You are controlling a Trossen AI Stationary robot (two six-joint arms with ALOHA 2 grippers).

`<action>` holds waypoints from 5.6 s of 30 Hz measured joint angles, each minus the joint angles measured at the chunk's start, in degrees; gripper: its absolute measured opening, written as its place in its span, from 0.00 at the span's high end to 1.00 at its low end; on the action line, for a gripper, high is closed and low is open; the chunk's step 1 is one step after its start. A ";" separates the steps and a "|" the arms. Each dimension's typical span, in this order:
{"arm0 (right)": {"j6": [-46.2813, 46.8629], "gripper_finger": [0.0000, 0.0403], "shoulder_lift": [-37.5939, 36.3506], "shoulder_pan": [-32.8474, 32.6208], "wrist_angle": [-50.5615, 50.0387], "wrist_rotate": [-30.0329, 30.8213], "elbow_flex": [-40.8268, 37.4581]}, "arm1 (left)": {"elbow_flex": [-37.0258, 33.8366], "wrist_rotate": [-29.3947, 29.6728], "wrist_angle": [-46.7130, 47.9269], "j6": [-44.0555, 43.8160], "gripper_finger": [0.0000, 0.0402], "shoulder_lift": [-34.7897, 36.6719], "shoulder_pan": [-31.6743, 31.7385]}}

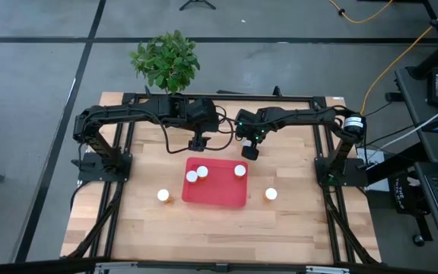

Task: Pick and place pill bottles into a basket
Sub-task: Put the top orange pill bottle into the bin, then put the left orange pill bottle into the bin

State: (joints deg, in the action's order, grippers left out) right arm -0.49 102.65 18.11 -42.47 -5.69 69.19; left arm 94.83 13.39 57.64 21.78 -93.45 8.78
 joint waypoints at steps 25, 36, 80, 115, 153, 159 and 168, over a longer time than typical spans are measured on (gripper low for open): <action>0.13 0.48 -0.08 -0.02 -4.61 -1.99 2.78 | 0.00 -1.09 0.24 -0.02 0.07 -0.03 0.00; -1.69 0.46 -0.33 -1.96 -15.96 -1.91 17.03 | 0.00 2.86 4.98 0.44 0.07 -0.04 1.42; 12.43 0.45 17.92 -20.70 -8.38 1.11 29.75 | -17.75 6.19 7.82 -9.25 0.07 31.55 2.68; 32.40 0.15 11.51 -39.05 -47.43 15.32 50.86 | -17.77 7.18 9.64 -11.18 0.07 33.31 -0.17; 71.54 0.02 -11.34 -44.74 -4.77 13.08 -13.27 | -17.79 4.88 6.85 -7.66 0.07 31.78 -0.17; 67.69 0.05 -11.34 -42.24 -4.37 12.25 -13.27 | -17.79 4.92 6.85 -7.63 0.07 31.78 -0.17; 66.12 0.18 -11.34 -41.64 -4.24 8.50 -13.27 | -17.79 4.96 6.85 -7.48 0.07 31.78 -0.17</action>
State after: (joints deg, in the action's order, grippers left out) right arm 65.63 91.31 -23.53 -46.72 2.81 55.92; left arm 77.03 18.35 64.49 14.30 -61.67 8.60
